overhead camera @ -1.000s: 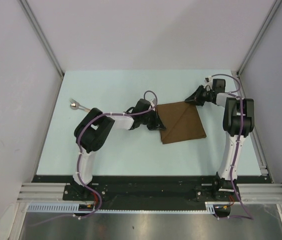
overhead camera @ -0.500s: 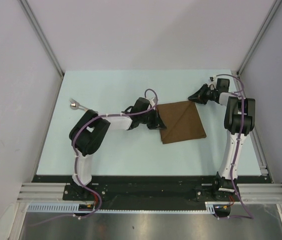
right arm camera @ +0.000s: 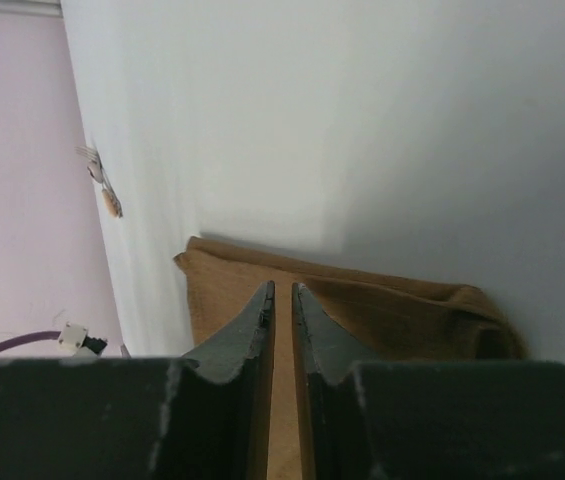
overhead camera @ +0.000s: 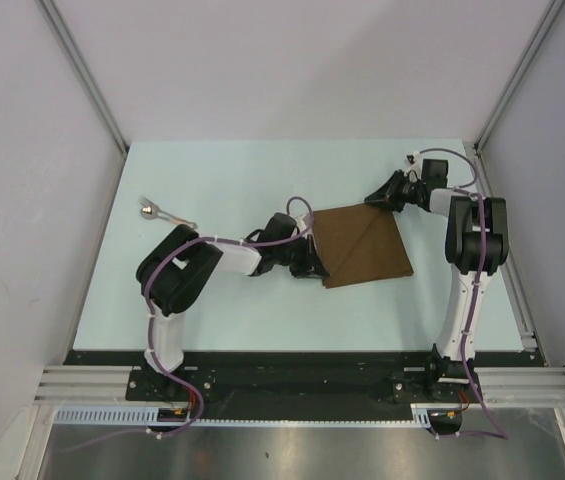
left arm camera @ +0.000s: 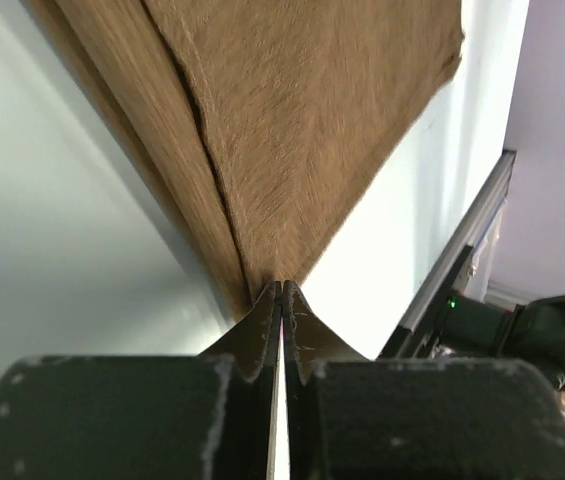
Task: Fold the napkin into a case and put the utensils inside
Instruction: Smooth out the upper triangle-folded napkin at the center of the board.
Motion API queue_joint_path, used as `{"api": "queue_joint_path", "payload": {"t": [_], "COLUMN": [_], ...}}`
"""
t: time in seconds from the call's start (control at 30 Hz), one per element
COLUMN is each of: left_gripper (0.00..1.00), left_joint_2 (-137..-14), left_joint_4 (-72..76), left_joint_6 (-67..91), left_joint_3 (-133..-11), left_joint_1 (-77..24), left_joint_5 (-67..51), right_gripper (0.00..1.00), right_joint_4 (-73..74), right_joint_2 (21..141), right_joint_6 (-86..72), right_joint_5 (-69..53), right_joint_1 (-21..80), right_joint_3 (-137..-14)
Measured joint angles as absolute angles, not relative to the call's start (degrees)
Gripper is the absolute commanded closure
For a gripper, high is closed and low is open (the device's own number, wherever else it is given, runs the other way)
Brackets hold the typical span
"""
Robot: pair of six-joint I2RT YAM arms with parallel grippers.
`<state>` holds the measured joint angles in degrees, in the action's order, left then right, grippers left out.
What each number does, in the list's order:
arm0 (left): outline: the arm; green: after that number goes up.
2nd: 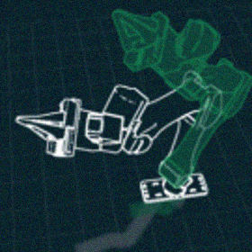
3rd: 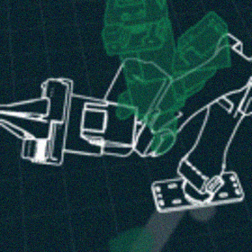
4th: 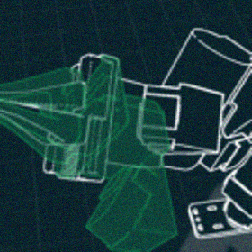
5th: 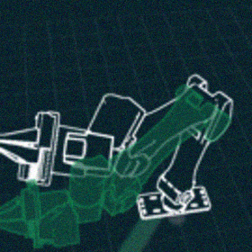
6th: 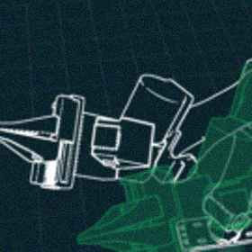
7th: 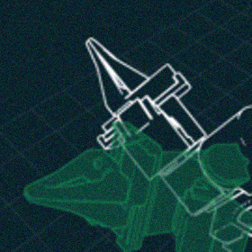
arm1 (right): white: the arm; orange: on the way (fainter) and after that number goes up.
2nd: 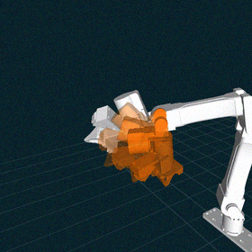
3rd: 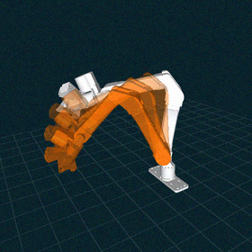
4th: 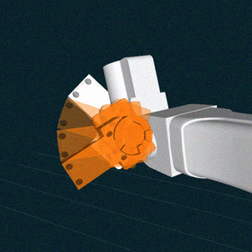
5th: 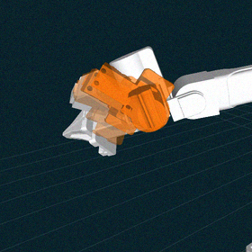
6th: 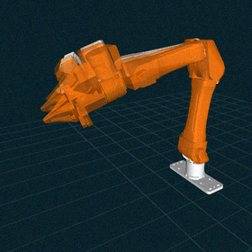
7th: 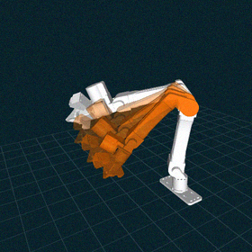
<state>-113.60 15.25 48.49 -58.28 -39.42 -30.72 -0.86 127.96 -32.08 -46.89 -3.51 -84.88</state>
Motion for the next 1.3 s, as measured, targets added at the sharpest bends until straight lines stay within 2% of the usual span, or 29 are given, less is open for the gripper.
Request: {"api": "queue_joint_path", "payload": {"t": [0.4,0.63,0.7,0.93,1.2,1.27,1.3], "left_gripper": [0.97,0.79,0.78,0.85,0.91,0.91,0.87], "left_joint_2": [-113.3,-107.5,-106.9,-109.4,-114.8,-114.9,-114.9], "left_joint_4": [19.7,14.1,13.8,15.6,15.2,15.4,15.3], "left_joint_6": [52.1,50.1,49.9,50.1,49.5,49.5,49.5], "left_joint_3": [-53.1,-56.4,-59.2,-64.1,-61.0,-58.8,-58.2], "left_joint_1": [-42.3,-41.6,-41.4,-40.9,-39.2,-39.2,-39.1], "left_joint_5": [-32.3,-31.9,-32.2,-33.1,-31.2,-30.7,-30.6], "right_gripper": [0.84,0.78,0.76,0.75,0.74,0.72,0.72], "right_joint_4": [-3.4,-1.7,-1.5,-1.7,-2.9,-3.4,-3.4], "right_joint_2": [131.9,130.3,129.4,128.3,130.4,132.2,132.8], "right_joint_6": [-33.6,-33.0,-33.0,-33.1,-34.0,-34.3,-34.5], "right_joint_5": [-49.6,-48.7,-48.4,-48.3,-48.4,-48.4,-48.4], "right_joint_1": [-5.8,-5.7,-5.7,-5.3,-5.3,-5.3,-5.3], "right_joint_3": [-83.9,-83.9,-83.9,-84.1,-85.9,-87.3,-87.8]}}
